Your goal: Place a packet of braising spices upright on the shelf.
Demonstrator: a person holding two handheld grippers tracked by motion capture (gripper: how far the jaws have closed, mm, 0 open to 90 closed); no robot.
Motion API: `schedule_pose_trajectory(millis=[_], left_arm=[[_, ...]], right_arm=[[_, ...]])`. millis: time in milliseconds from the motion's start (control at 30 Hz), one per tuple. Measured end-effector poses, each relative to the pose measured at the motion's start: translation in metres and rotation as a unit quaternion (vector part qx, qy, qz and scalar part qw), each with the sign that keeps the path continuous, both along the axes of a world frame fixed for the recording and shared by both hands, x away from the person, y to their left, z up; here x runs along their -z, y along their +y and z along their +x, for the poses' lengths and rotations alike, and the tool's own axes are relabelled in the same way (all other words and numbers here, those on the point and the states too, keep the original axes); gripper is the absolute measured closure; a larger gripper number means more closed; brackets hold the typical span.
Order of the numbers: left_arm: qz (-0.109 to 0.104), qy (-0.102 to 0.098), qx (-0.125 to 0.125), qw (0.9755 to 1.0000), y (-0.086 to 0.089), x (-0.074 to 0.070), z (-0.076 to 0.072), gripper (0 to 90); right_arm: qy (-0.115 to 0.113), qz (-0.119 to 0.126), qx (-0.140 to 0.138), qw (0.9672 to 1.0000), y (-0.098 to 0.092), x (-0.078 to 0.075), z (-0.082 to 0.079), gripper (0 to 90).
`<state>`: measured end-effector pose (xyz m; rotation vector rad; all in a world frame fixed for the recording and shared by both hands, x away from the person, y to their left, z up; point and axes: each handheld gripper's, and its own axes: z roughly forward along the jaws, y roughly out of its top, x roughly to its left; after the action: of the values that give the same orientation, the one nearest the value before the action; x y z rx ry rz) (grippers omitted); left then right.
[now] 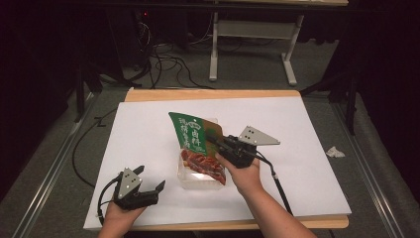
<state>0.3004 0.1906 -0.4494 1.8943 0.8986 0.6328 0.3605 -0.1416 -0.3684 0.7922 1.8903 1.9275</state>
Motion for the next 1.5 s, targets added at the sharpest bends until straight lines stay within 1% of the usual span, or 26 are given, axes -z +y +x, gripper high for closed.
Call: schedule_pose_trajectory(millis=[100,200,367,733,833,1000,1167,1400,1500], left_arm=[[-0.001,0.0,0.0,1.0,0.0,0.0,0.0,14.4],[-0.001,0.001,0.0,1.0,0.0,0.0,0.0,14.3],[-0.001,0.0,0.0,1.0,0.001,0.0,0.0,14.3],[0.0,0.001,0.003,1.0,0.0,0.0,0.0,14.4],[0.001,0.001,0.003,1.0,0.0,0.0,0.0,14.4],[0.001,0.002,0.003,1.0,0.0,0.0,0.0,14.4],[0.002,0.002,0.005,1.0,0.0,0.0,0.0,14.5],[0.003,0.001,0.005,1.0,0.0,0.0,0.0,14.5],[0.003,0.0,0.004,1.0,0.0,0.0,-0.001,14.4]], right_arm=[[-0.004,-0.003,0.0,1.0,0.002,0.001,-0.001,90.0],[-0.005,-0.014,-0.002,0.9999,0.006,0.005,-0.002,90.0],[0.001,-0.008,0.0,1.0,0.005,0.011,0.0,90.0],[0.004,-0.005,0.003,1.0,0.001,0.014,0.0,90.0],[0.009,-0.002,0.005,0.9999,-0.002,0.016,0.001,90.0],[0.013,-0.006,0.005,0.9999,-0.002,0.019,0.0,90.0],[0.019,-0.006,0.012,0.9997,-0.007,0.024,-0.002,90.0],[0.021,-0.024,0.024,0.9992,-0.018,0.028,-0.008,90.0],[0.023,-0.028,0.027,0.999,-0.023,0.031,-0.009,90.0]])
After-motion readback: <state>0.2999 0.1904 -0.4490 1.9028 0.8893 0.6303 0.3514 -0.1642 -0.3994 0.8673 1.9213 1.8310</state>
